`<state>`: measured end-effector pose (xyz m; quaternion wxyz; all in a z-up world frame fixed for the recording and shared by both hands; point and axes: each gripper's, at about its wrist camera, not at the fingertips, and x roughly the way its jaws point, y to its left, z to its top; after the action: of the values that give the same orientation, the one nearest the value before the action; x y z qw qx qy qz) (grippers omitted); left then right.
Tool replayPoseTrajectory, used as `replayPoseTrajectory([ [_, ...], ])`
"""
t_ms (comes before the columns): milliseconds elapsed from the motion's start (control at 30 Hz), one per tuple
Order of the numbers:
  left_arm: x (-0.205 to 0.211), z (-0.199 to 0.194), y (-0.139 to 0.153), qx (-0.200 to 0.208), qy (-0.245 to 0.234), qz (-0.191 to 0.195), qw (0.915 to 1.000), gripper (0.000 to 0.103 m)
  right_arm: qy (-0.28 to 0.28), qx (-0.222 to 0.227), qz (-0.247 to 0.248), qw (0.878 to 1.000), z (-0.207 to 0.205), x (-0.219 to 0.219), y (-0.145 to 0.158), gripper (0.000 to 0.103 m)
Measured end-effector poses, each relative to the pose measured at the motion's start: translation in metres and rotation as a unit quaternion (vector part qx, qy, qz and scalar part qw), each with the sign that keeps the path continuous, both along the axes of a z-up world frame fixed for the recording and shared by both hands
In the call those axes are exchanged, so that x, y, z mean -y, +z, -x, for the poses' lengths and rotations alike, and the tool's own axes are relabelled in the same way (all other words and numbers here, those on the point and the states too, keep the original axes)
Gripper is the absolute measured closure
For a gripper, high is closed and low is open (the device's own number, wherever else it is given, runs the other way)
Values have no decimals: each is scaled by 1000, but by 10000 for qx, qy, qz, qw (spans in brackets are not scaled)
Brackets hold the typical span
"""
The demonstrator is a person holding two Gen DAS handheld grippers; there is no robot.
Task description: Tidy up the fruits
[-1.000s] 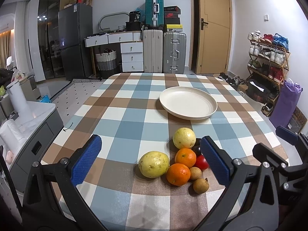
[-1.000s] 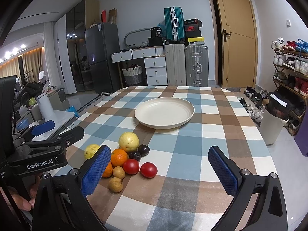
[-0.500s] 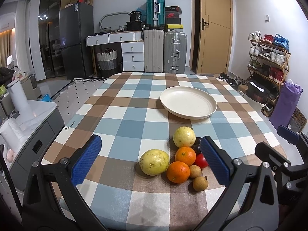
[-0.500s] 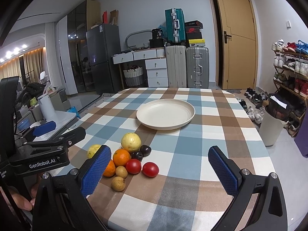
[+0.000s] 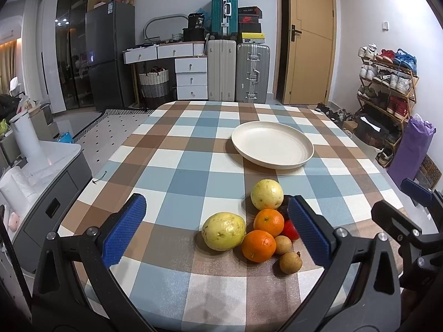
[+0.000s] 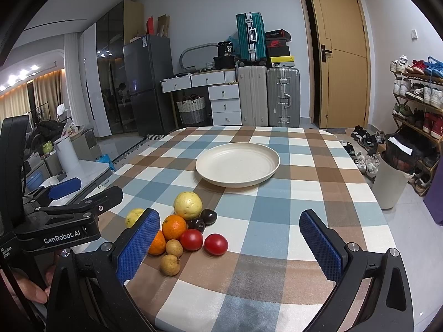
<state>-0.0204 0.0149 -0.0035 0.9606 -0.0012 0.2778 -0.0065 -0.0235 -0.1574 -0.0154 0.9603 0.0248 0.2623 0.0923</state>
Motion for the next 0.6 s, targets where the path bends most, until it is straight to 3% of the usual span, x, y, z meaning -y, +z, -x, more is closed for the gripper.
replayPoseTrajectory([
  [600,-9,-15,-14,-250,-10,124,9996,1,46,-110,-49,9999,-9,-2,-6,0],
])
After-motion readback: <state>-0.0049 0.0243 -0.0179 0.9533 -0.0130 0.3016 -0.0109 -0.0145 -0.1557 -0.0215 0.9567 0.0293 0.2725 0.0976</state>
